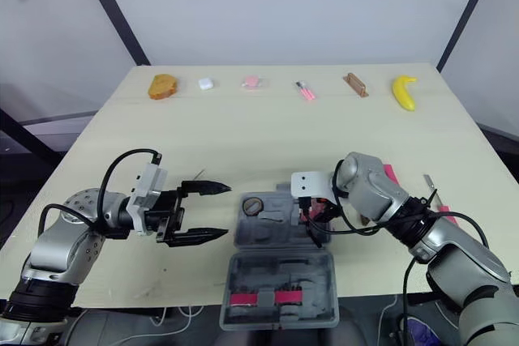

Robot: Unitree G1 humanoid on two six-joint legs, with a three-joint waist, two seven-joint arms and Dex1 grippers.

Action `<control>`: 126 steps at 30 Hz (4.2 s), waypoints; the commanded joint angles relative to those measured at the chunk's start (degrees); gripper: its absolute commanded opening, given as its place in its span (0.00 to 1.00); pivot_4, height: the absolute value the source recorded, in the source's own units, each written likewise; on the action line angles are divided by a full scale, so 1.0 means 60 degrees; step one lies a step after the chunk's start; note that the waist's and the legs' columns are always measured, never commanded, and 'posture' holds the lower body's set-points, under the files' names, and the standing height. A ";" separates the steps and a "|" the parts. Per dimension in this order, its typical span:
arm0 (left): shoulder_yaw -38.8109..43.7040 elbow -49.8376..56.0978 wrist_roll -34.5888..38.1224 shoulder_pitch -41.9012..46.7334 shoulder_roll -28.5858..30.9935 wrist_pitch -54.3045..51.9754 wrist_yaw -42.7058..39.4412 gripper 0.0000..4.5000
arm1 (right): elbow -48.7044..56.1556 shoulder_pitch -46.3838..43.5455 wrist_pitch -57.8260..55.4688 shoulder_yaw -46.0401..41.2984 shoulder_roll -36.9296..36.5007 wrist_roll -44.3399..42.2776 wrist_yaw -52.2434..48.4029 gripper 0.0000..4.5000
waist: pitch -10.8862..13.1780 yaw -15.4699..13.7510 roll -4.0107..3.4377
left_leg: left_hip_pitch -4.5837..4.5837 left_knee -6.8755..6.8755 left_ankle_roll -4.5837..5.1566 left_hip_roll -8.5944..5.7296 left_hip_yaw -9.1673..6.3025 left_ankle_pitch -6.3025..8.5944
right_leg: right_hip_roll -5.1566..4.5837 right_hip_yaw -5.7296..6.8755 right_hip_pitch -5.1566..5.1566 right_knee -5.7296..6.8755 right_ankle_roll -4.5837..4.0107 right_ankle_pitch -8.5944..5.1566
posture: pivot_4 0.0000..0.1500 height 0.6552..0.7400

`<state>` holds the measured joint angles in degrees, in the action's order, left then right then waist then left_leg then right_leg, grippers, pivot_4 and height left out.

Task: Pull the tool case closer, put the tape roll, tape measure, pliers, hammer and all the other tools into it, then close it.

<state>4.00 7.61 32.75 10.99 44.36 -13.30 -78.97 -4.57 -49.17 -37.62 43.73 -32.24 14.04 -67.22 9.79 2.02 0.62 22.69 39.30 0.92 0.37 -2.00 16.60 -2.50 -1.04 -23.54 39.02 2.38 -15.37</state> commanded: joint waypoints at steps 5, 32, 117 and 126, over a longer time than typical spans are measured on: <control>0.0033 0.0330 -0.0057 0.0005 0.0062 0.0200 -0.0080 1.00 | 0.0431 0.0211 -0.0250 -0.0442 -0.0159 0.0158 -0.0001 0.99 | 0.0000 0.0031 0.0000 | 0.0000 0.0000 -0.0001 0.0000 -0.0001 0.0000 | -0.0001 0.0000 0.0000 -0.0001 0.0000 0.0000 | 1.00 1.00; -0.0002 0.0455 0.0000 0.0003 -0.0090 0.0062 -0.0150 1.00 | 0.0801 0.4744 0.4001 -0.6068 0.1024 -0.3986 0.1368 0.65 | -0.0001 0.0015 0.0002 | 0.0004 -0.0007 0.0001 0.0002 0.0003 0.0001 | -0.0001 -0.0002 0.0006 -0.0011 0.0004 0.0002 | 1.00 1.00; 0.0999 0.0394 0.0228 -0.1043 -0.0396 0.0147 0.0670 1.00 | -0.3300 0.4735 0.9230 -0.6128 0.2185 -0.4059 0.1652 0.40 | -0.0178 0.0018 -0.0010 | -0.0334 -0.0170 0.0000 0.0031 0.0006 0.0004 | -0.0032 -0.0052 0.0315 -0.0144 -0.0022 -0.0015 | 1.00 1.00; 0.2162 0.0332 0.0222 -0.2340 -0.0829 0.0506 0.1696 1.00 | 0.1211 0.7320 0.7473 -0.7899 0.1134 -0.5368 0.2971 0.40 | -0.0171 -0.0053 -0.0020 | -0.0112 -0.0164 -0.0002 0.0028 0.0013 0.0004 | -0.0045 -0.0051 0.0084 -0.0118 -0.0022 -0.0015 | 1.00 1.00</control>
<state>13.94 9.22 33.27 -1.82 39.67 -11.60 -70.01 -1.20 -7.50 8.28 -0.36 -24.62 -15.75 -50.98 8.77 1.70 0.50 22.03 38.32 0.91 0.53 -1.92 16.63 -2.79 -1.34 -23.03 38.28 2.25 -15.46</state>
